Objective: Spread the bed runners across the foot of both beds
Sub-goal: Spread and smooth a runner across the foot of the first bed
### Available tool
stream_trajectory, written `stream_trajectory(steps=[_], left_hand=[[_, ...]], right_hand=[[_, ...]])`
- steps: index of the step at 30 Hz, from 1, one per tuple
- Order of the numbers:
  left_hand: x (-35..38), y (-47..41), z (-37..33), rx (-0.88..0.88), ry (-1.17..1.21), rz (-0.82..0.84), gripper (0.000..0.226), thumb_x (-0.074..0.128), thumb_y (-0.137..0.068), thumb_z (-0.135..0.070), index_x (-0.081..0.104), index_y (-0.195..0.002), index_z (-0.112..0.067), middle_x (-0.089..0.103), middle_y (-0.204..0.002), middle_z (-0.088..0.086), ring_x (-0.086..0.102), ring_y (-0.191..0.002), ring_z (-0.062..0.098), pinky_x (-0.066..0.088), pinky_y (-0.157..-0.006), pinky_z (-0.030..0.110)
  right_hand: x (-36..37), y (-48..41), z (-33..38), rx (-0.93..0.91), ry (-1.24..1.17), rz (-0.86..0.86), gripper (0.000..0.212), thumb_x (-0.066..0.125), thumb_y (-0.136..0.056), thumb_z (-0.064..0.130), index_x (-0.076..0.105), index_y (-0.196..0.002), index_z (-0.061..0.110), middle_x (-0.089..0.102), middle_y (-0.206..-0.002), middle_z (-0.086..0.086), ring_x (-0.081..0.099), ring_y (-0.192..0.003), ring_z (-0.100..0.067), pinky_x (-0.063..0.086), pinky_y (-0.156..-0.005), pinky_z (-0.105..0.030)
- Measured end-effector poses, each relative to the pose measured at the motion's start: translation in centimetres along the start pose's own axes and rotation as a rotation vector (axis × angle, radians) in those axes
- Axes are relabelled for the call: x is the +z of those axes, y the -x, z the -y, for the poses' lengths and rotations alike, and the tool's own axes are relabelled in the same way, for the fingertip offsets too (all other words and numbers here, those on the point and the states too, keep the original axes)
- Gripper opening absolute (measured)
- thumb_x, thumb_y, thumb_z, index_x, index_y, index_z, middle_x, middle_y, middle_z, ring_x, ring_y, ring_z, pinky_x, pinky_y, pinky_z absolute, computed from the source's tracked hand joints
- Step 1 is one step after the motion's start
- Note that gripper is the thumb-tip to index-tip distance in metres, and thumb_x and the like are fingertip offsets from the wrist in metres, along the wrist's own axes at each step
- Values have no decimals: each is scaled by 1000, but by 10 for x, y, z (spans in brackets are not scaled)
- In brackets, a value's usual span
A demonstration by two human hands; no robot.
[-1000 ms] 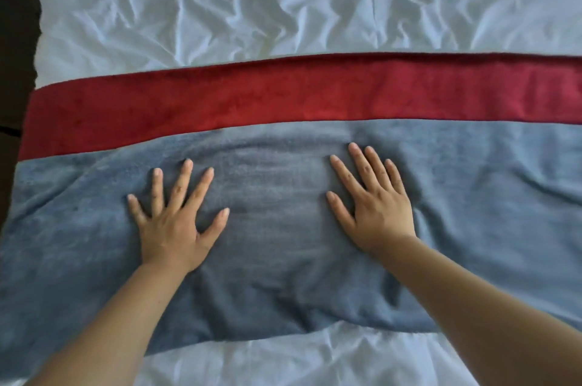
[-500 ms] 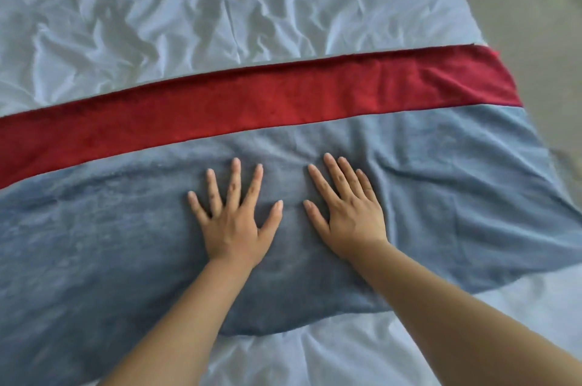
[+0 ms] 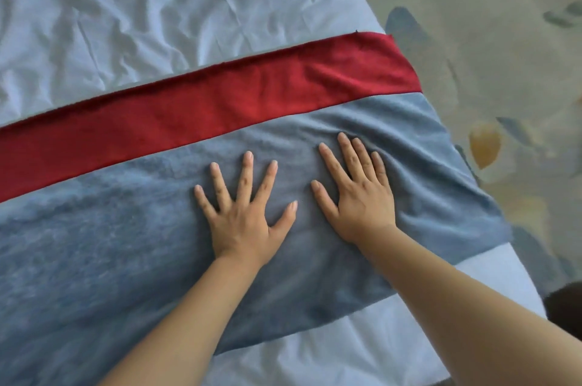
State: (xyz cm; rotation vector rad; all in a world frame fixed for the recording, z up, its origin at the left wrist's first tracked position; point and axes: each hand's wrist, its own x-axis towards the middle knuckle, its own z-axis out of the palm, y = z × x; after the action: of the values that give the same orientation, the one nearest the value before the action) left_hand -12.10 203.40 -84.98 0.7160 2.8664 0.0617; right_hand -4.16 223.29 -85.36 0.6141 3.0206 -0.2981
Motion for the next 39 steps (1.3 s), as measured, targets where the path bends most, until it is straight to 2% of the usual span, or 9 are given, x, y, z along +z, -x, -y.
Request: stream_trajectory(steps=[7,12,18,22,25,29,32,34,39], left_hand=[[3,-32,-87,113,-13,7,82,29,-87,-83,15,-160,-48,3,-173,-7,-1,-155,48,5,-115,78],[5,-56,-147,187,-32,18,79,27,-88,-80,14,-159,-49,2,-173,-7,-3,-155,48,5,-114,79],[5,-78,-191,262,-79,33,73,21,-90,-74,9,-159,-52,-3,-173,-9,-8,-155,47,1,-113,79],[5,-95,-205,286,-87,31,68,22,-93,-64,8,-159,-53,-2,-172,-10,-6,-155,48,3,-111,81],[8,-98,-207,285,-87,9,68,25,-94,-63,12,-159,-51,3,-173,-9,-2,-155,48,5,-111,81],[13,-98,-206,299,-101,-10,71,28,-92,-67,19,-159,-47,8,-173,-6,4,-154,50,6,-110,82],[15,-99,-206,291,-106,-16,72,29,-92,-68,22,-158,-43,9,-173,-5,4,-154,51,7,-108,83],[17,-100,-206,292,-104,-12,72,29,-92,-70,21,-158,-42,9,-173,-5,3,-154,51,6,-108,84],[24,-103,-203,304,-80,-10,69,28,-93,-68,24,-158,-44,8,-173,-4,1,-154,52,7,-107,85]], right_hand=[[-14,-9,-62,28,-48,-18,66,32,-100,65,20,-159,40,14,-170,3,11,-156,-20,10,-125,-50],[-24,-10,-110,194,-82,17,66,23,-98,69,15,-159,44,4,-170,6,2,-157,-21,7,-122,-62],[-29,-5,-146,267,-189,60,65,20,-95,74,4,-155,55,-3,-169,17,5,-157,-29,25,-112,-68],[-29,-8,-147,282,-252,77,63,22,-96,71,9,-156,54,-3,-169,18,9,-156,-33,29,-110,-66],[-31,-9,-144,302,-286,63,60,26,-98,64,26,-155,46,8,-169,14,16,-154,-33,29,-112,-62],[-38,-40,-142,381,-416,-48,44,43,-102,40,51,-144,32,38,-161,7,35,-147,-31,31,-115,-49],[-46,-85,-133,333,-461,-71,46,45,-103,27,49,-148,27,50,-152,3,43,-141,-26,33,-115,-43],[-50,-110,-128,365,-521,-97,46,51,-102,25,50,-148,26,60,-138,0,50,-126,-26,40,-105,-43],[-53,-141,-131,402,-466,-120,16,64,-95,30,74,-103,21,67,-103,0,57,-97,-28,45,-86,-42]])
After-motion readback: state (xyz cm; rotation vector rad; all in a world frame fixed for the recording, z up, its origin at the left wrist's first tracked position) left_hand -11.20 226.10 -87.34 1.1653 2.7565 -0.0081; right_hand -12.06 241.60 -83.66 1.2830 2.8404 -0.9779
